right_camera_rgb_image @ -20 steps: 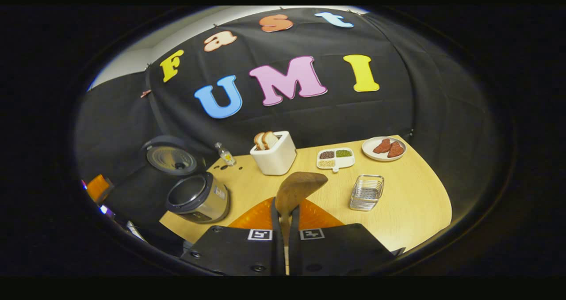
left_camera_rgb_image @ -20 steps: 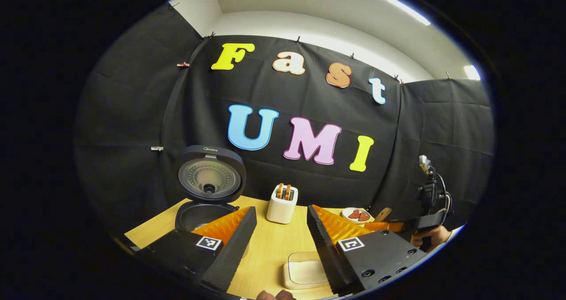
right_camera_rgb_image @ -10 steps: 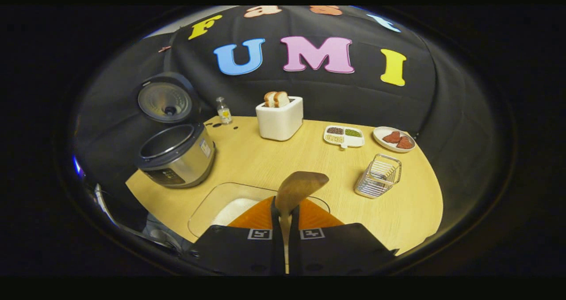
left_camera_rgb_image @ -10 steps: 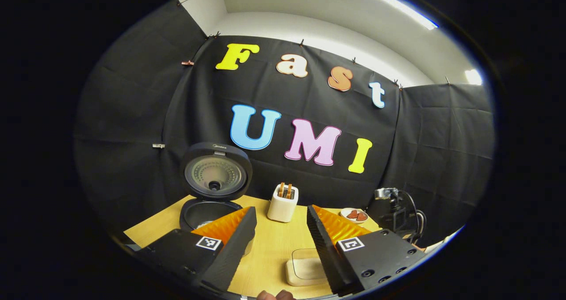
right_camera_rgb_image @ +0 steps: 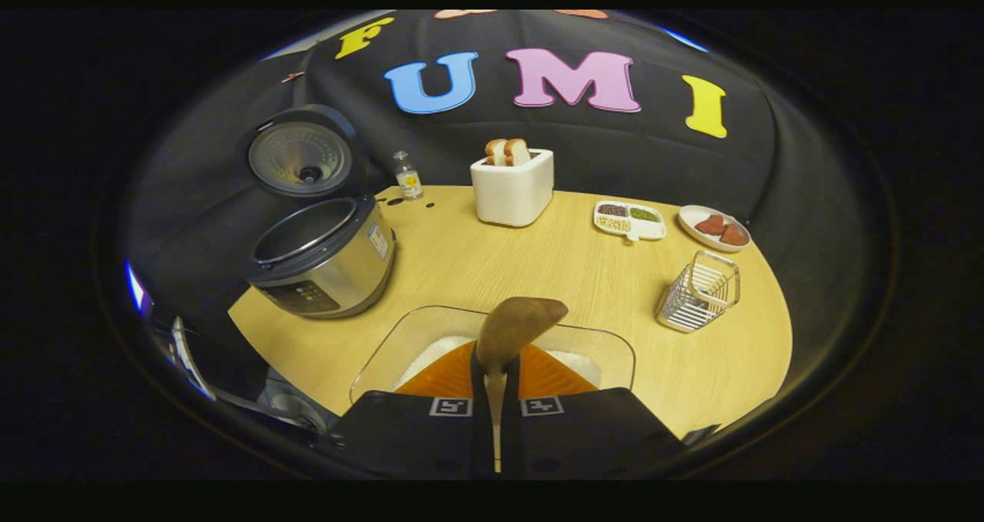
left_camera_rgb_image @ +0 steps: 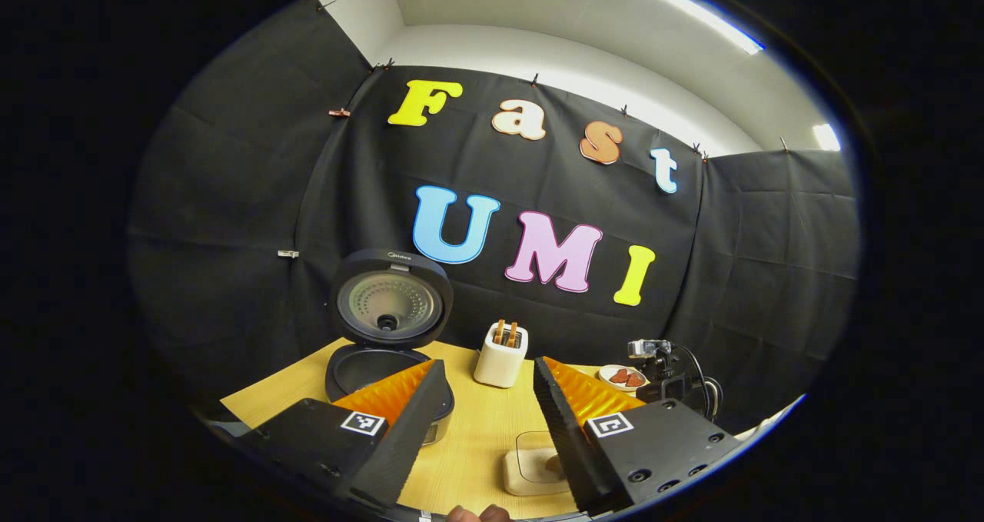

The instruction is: Close the left gripper, press the button to open the rice cooker; take a wooden spoon from the chopstick holder with the right hand, scoop a spoonful of rice and pour it into the rice cooker, then put the wooden spoon back into the chopstick holder.

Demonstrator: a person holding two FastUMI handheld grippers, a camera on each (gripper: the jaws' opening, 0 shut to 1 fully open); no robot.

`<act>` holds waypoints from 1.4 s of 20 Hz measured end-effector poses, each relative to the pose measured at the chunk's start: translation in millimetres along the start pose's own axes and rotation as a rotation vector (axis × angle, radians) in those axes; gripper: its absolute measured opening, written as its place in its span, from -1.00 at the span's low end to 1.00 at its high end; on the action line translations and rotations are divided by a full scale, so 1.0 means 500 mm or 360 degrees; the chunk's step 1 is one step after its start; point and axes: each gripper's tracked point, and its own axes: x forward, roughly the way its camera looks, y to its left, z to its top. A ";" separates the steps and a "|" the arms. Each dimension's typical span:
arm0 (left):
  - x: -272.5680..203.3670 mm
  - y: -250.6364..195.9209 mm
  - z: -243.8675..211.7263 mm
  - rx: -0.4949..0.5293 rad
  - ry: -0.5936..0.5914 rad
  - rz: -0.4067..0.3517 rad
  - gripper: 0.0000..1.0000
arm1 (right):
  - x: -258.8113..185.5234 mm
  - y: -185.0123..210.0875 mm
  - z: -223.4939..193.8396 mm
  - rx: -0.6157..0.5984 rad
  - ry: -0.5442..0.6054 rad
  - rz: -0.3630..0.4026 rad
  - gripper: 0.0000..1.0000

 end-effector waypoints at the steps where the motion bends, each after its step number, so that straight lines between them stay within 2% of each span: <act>1: -0.003 0.003 0.000 -0.0002 -0.0002 0.0007 0.60 | 0.002 0.002 -0.002 0.0087 0.0010 0.0018 -0.84; 5: -0.007 0.017 0.002 0.0002 0.0006 0.0030 0.60 | 0.003 -0.014 0.002 0.0332 0.0008 0.0044 -0.84; 6: -0.009 0.017 0.004 0.0004 0.0008 0.0031 0.61 | 0.001 -0.020 0.002 0.0392 0.0001 0.0044 -0.92; 7: -0.008 0.016 0.003 0.0009 0.0013 0.0029 0.61 | -0.002 -0.026 0.006 0.0445 -0.0013 0.0044 -0.92; 8: -0.008 0.016 0.003 0.0017 0.0016 0.0029 0.60 | -0.006 -0.030 0.011 0.0478 -0.0029 0.0046 -0.84; 9: -0.006 0.016 0.002 0.0020 0.0020 0.0026 0.60 | -0.009 -0.033 0.015 0.0490 -0.0036 0.0049 -0.92; 10: -0.006 0.011 0.002 0.0016 0.0024 0.0021 0.60 | -0.015 -0.034 0.020 0.0498 -0.0048 0.0054 -0.84; 11: -0.003 0.009 0.002 0.0013 0.0026 0.0017 0.61 | -0.019 -0.036 0.025 0.0522 -0.0059 0.0063 -0.92; 13: -0.001 0.007 0.003 0.0020 0.0031 0.0012 0.61 | -0.029 -0.037 0.040 0.0599 -0.0090 0.0087 -0.84; 15: 0.001 0.006 0.008 0.0037 0.0028 0.0007 0.61 | -0.044 -0.035 0.061 0.0674 -0.0122 0.0122 -0.92; 16: 0.001 0.006 0.010 0.0045 0.0031 0.0005 0.60 | -0.051 -0.033 0.074 0.0709 -0.0142 0.0143 -0.84; 19: 0.004 0.011 0.004 0.0043 0.0045 0.0013 0.61 | -0.074 -0.029 0.111 0.0827 -0.0190 0.0213 -0.84; 20: 0.004 0.012 0.006 0.0038 0.0045 0.0017 0.61 | -0.083 -0.027 0.123 0.0869 -0.0208 0.0238 -0.92; 21: 0.003 0.015 0.006 0.0037 0.0046 0.0022 0.61 | -0.091 -0.025 0.134 0.0905 -0.0221 0.0261 -0.84; 23: 0.003 0.021 0.006 0.0044 0.0047 0.0032 0.61 | -0.106 -0.022 0.157 0.0968 -0.0246 0.0306 -0.94; 27: 0.001 0.039 0.006 0.0044 0.0047 0.0063 0.61 | -0.135 0.006 0.212 0.1034 -0.0289 0.0403 -0.92; 28: -0.001 0.045 0.007 0.0043 0.0048 0.0073 0.61 | -0.140 0.018 0.228 0.1036 -0.0298 0.0427 -0.84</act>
